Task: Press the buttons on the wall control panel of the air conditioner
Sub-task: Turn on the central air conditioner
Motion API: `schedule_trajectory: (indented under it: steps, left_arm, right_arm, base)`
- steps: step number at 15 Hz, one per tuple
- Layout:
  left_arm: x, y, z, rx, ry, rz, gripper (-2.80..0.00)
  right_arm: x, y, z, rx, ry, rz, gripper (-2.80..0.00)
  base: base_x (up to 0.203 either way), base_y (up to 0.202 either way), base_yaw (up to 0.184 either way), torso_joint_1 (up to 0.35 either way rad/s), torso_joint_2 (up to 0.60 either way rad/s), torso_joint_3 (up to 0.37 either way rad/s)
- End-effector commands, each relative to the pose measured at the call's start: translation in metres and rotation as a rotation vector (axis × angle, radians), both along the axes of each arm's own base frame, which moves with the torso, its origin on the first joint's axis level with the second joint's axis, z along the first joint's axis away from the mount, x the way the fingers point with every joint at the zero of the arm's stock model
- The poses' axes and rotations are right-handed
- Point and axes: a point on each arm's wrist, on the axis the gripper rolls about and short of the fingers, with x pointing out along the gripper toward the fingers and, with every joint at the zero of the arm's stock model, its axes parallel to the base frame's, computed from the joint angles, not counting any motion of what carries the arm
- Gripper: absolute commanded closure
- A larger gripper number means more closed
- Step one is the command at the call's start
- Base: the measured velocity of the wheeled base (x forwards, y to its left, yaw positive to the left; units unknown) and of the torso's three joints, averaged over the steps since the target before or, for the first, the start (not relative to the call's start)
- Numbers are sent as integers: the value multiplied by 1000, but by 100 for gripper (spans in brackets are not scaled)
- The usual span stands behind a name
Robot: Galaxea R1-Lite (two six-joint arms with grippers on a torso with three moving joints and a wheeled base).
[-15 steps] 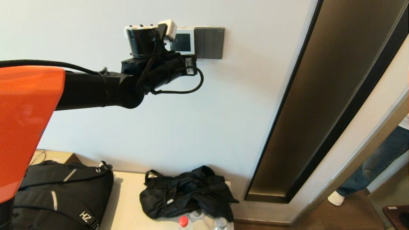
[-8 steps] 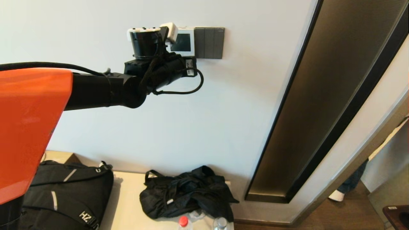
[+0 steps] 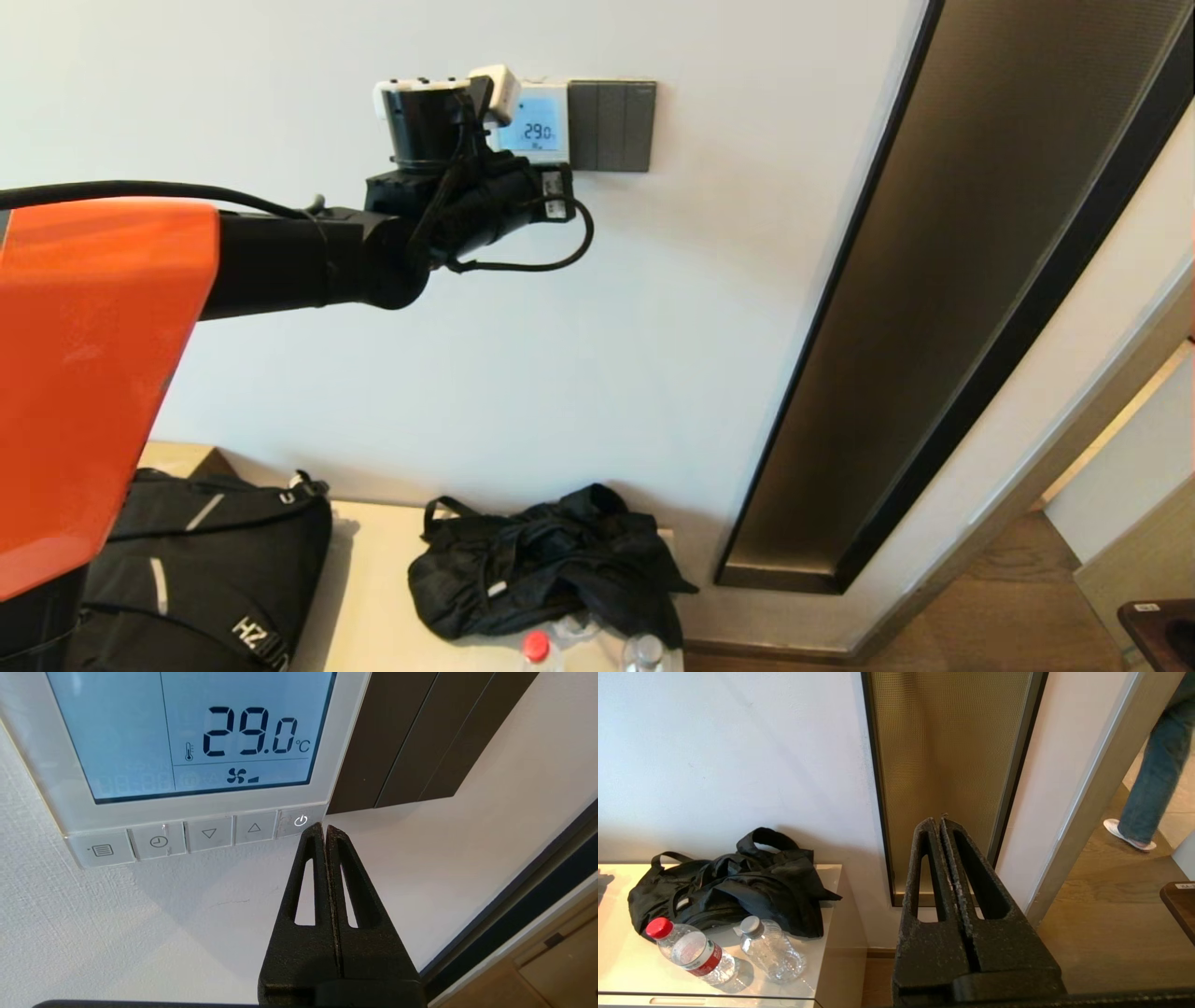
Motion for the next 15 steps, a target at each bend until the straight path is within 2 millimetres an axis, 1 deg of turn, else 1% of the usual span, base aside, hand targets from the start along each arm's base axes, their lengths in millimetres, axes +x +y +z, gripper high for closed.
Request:
schedule_trajectory:
  steps: [1, 4, 7, 10, 13, 15]
  left_arm:
    - [1, 0, 1, -6, -7, 9, 0]
    - [-4, 2, 4, -10, -11, 10, 0]
    - [-15, 8, 8, -5, -4, 8, 0]
    - [-25, 14, 7, -6, -9, 7, 0]
    - [-25, 14, 5, -8, -10, 10, 0]
    - [-21, 18, 4, -6, -9, 22, 0]
  right_arm:
    - [0, 0, 0, 0, 0, 1, 0]
    - [0, 0, 0, 0, 1, 1, 0]
    - [0, 0, 0, 0, 2, 1, 0]
    - [0, 0, 0, 0, 0, 1, 0]
    - [0, 0, 0, 0, 0, 1, 0]
    - [0, 0, 0, 0, 2, 1, 0]
  base:
    - [0, 0, 0, 0, 0, 0]
    - [0, 0, 0, 0, 0, 0]
    - [0, 0, 0, 0, 0, 0]
    - [0, 0, 0, 0, 0, 0]
    - [0, 0, 0, 0, 0, 0]
    - [0, 0, 0, 0, 0, 0]
